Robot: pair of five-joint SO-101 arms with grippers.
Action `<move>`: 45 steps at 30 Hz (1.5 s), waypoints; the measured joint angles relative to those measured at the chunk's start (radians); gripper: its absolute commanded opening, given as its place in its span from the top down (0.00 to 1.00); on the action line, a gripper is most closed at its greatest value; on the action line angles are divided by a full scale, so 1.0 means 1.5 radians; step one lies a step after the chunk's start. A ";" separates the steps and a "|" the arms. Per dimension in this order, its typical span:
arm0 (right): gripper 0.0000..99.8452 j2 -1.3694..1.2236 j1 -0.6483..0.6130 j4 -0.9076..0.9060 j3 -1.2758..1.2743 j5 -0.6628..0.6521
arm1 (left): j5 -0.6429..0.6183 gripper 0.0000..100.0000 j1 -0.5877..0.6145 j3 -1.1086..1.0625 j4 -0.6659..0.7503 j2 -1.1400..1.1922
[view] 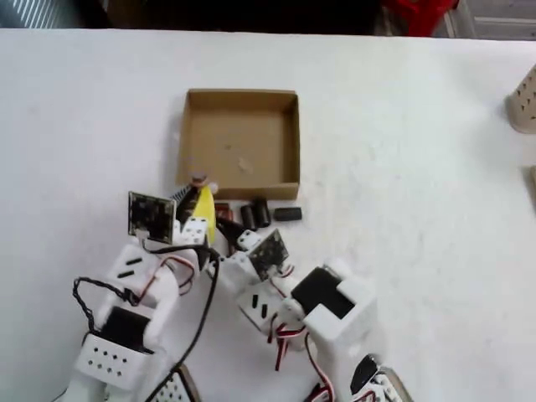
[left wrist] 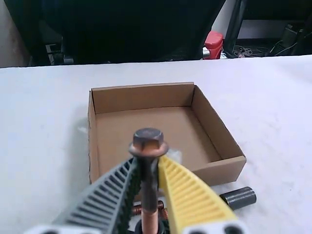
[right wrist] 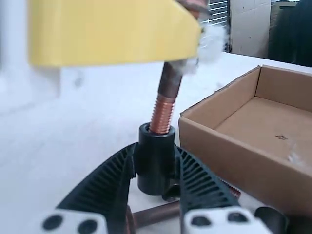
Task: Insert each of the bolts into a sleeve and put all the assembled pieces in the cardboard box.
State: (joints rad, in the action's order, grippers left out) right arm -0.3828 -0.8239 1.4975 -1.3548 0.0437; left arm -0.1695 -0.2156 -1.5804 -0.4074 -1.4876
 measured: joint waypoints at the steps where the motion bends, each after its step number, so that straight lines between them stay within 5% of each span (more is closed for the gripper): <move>1: 0.98 0.000 -0.002 0.000 -0.001 0.000 | 0.000 0.98 0.000 0.001 -0.010 -0.001; 28: 0.98 0.076 0.018 -0.086 -0.015 0.062 | -0.002 0.98 -0.006 0.000 -0.127 -0.006; 36: 0.98 0.076 0.029 -0.090 -0.015 0.063 | -0.001 0.70 0.003 0.000 -0.127 -0.006; 45: 0.98 0.076 0.034 -0.091 -0.015 0.064 | 0.000 0.77 0.020 0.043 -0.127 -0.006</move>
State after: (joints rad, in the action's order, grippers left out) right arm -0.2693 -0.7733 1.3610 -1.3779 0.1404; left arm -0.1695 -0.1849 -1.5159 -0.5976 -1.4968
